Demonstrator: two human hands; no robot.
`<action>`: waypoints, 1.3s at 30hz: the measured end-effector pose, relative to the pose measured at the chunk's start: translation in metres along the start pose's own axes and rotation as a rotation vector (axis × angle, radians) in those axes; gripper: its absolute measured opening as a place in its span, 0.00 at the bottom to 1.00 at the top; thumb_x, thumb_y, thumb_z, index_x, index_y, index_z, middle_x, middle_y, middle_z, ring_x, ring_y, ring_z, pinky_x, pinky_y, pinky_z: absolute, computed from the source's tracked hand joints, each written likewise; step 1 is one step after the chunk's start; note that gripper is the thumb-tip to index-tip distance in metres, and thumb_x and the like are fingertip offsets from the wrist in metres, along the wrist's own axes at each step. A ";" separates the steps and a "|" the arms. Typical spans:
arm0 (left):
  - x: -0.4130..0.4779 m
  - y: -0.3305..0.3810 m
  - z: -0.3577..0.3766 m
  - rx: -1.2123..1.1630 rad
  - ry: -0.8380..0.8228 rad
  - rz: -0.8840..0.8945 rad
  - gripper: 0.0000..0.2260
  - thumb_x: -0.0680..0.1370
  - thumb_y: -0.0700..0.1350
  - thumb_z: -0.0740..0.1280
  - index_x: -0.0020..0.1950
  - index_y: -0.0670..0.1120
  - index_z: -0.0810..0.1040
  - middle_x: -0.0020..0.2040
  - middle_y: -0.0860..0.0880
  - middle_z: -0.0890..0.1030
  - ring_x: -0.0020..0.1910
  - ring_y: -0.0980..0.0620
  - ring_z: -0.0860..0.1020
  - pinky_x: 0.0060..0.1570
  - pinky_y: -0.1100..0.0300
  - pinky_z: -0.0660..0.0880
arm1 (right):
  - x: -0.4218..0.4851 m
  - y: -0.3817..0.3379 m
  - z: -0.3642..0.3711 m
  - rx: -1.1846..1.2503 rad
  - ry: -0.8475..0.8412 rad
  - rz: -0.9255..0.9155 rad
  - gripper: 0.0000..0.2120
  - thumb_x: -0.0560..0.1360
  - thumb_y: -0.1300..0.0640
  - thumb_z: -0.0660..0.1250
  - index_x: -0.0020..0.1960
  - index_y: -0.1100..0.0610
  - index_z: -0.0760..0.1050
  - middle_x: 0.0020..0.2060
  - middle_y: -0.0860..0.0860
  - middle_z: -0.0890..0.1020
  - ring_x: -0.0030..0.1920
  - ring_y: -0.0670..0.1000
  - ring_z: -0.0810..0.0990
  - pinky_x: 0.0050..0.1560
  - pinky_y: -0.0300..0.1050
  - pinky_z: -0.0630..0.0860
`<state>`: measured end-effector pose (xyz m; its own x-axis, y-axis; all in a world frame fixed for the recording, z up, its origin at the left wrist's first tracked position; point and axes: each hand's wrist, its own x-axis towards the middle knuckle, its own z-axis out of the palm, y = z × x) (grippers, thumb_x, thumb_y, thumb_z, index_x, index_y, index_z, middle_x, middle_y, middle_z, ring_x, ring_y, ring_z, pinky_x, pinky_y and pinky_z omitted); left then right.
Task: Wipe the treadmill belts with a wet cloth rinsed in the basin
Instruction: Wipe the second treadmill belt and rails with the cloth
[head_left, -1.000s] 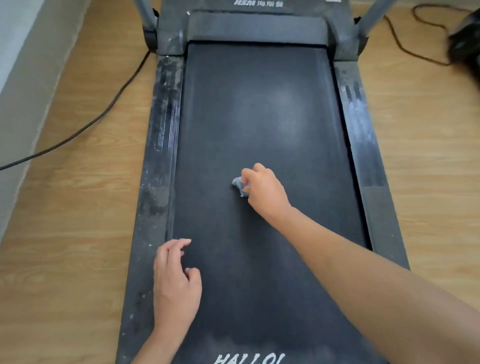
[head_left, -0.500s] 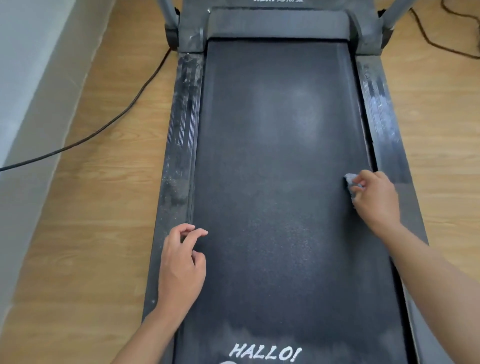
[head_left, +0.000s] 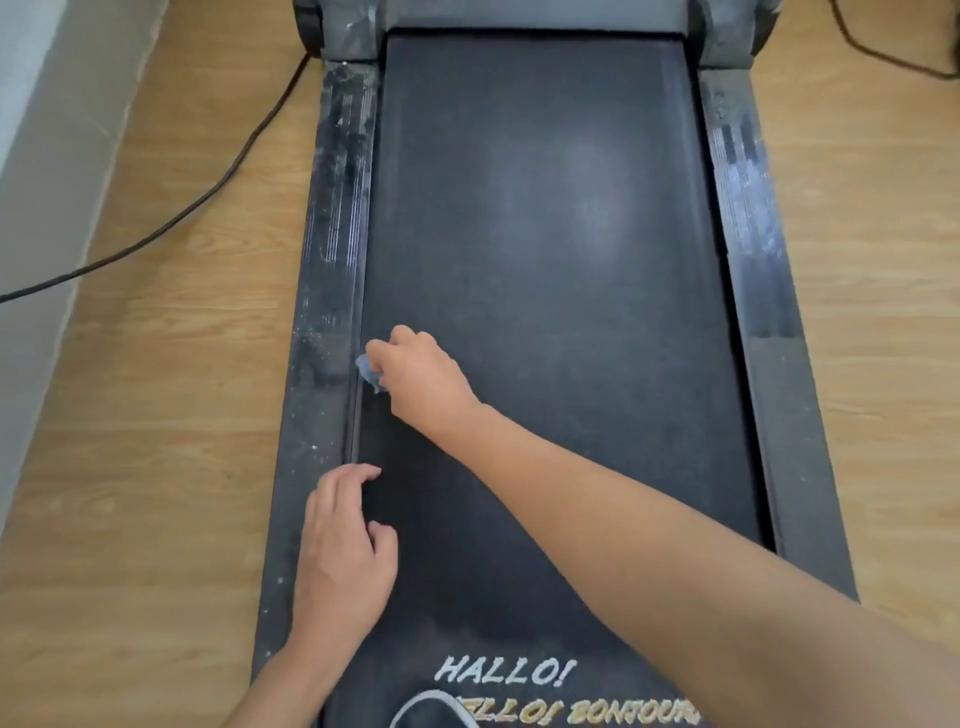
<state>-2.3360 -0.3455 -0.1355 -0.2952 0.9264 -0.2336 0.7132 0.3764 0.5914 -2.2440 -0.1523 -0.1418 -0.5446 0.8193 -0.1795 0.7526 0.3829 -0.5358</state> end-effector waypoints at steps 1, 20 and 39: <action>-0.001 -0.001 0.001 0.016 -0.011 0.010 0.25 0.75 0.31 0.66 0.69 0.50 0.72 0.65 0.57 0.70 0.66 0.56 0.69 0.66 0.56 0.68 | -0.010 0.018 -0.008 -0.022 -0.004 -0.002 0.09 0.77 0.66 0.67 0.54 0.56 0.72 0.53 0.55 0.72 0.48 0.56 0.69 0.37 0.53 0.71; 0.063 0.024 0.005 0.165 -0.072 0.349 0.23 0.74 0.31 0.66 0.67 0.46 0.73 0.66 0.53 0.73 0.60 0.50 0.74 0.60 0.51 0.75 | -0.161 0.176 -0.063 -0.086 0.308 0.359 0.06 0.78 0.66 0.66 0.47 0.56 0.77 0.44 0.51 0.75 0.45 0.60 0.74 0.41 0.46 0.65; 0.016 -0.016 -0.011 0.158 -0.072 0.238 0.20 0.73 0.29 0.66 0.60 0.47 0.77 0.61 0.54 0.73 0.59 0.48 0.73 0.61 0.56 0.68 | -0.126 0.130 -0.029 -0.092 0.136 0.132 0.15 0.74 0.69 0.64 0.46 0.50 0.65 0.48 0.48 0.70 0.44 0.55 0.67 0.30 0.50 0.70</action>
<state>-2.3593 -0.3364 -0.1403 -0.0662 0.9849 -0.1602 0.8490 0.1399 0.5096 -2.0669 -0.1933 -0.1653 -0.3889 0.9126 -0.1263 0.8478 0.3009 -0.4366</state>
